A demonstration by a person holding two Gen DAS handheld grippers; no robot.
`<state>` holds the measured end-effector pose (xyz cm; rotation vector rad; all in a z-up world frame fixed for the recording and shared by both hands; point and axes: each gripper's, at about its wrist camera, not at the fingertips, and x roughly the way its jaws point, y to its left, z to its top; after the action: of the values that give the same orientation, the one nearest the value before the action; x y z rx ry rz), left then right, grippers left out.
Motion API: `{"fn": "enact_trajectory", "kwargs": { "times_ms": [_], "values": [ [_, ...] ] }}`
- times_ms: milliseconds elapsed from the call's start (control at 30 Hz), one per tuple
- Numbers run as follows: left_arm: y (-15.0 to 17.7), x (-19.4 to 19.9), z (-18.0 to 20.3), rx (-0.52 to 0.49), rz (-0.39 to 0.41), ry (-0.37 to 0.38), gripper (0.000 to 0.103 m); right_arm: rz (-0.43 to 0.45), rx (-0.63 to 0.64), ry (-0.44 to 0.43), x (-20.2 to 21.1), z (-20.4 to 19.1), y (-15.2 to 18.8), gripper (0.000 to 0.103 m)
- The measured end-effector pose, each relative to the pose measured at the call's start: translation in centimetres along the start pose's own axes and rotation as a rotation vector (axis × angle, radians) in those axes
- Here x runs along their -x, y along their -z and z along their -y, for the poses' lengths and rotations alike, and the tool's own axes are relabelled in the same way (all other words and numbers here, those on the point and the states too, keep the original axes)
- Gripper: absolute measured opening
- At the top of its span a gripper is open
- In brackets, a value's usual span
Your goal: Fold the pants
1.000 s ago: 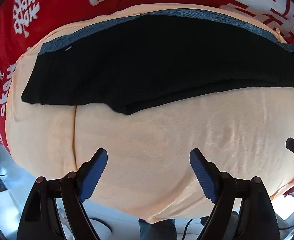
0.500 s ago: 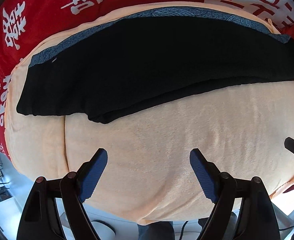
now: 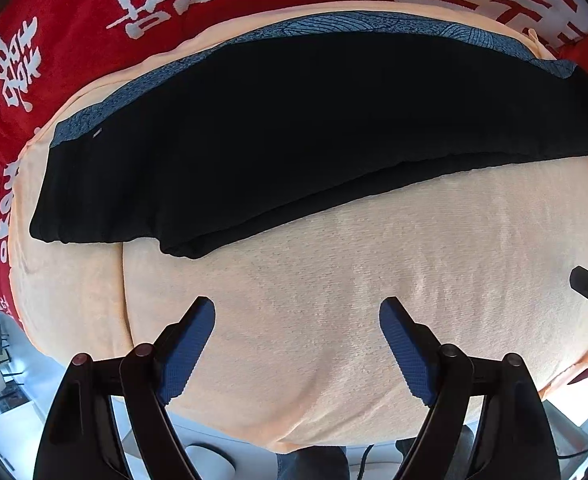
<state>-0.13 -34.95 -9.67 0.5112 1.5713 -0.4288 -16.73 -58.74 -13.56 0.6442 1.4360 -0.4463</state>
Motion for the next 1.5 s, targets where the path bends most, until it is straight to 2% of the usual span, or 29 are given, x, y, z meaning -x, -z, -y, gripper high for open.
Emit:
{"fn": "enact_trajectory", "kwargs": {
  "times_ms": [300,433,700,867,933,1033,1100,1167,1233,1267,1367,1433,1500],
  "values": [
    [-0.6,0.0,0.4,-0.009,0.002,0.001,0.086,0.001,-0.004,-0.005,0.3,-0.2,-0.9,0.078],
    [-1.5,0.3,0.3,0.001,0.021,-0.004,0.086,0.027,-0.021,-0.022,1.0,0.1,-1.9,0.078],
    [-5.3,0.9,-1.3,0.065,0.08,-0.024,0.086,0.159,-0.066,-0.033,3.5,1.6,-8.5,0.078],
    [-7.6,1.0,-1.3,0.071,0.104,-0.02,0.086,0.187,-0.099,-0.038,3.9,2.7,-11.5,0.078],
    [-8.4,0.9,-0.7,0.065,0.109,-0.016,0.086,0.215,-0.096,-0.064,4.3,3.0,-12.4,0.078],
    [-9.5,0.3,0.3,0.06,0.113,-0.009,0.086,0.247,-0.063,-0.148,4.3,3.0,-13.8,0.078],
    [-10.2,-0.4,1.1,0.053,0.11,-0.011,0.086,0.254,-0.017,-0.129,3.6,3.1,-14.5,0.078],
    [-10.7,-0.9,1.7,0.049,0.102,-0.008,0.086,0.241,0.002,-0.063,2.8,3.4,-15.5,0.078],
    [-11.0,-1.1,2.4,0.049,0.095,0.003,0.086,0.235,-0.02,0.085,2.4,4.6,-15.8,0.075],
    [-11.0,-1.0,2.7,0.045,0.099,0.007,0.086,0.246,-0.029,0.081,2.9,5.2,-15.7,0.072],
    [-11.1,-0.9,3.5,0.026,0.107,0.012,0.086,0.271,-0.032,0.024,4.5,5.2,-13.7,0.072],
    [-11.4,-1.0,4.1,0.024,0.098,0.022,0.086,0.248,-0.054,-0.118,4.6,5.3,-12.2,0.072],
    [-11.6,-1.1,4.4,0.025,0.094,0.03,0.086,0.201,-0.102,-0.223,3.9,5.8,-11.1,0.072]
  ]
}}
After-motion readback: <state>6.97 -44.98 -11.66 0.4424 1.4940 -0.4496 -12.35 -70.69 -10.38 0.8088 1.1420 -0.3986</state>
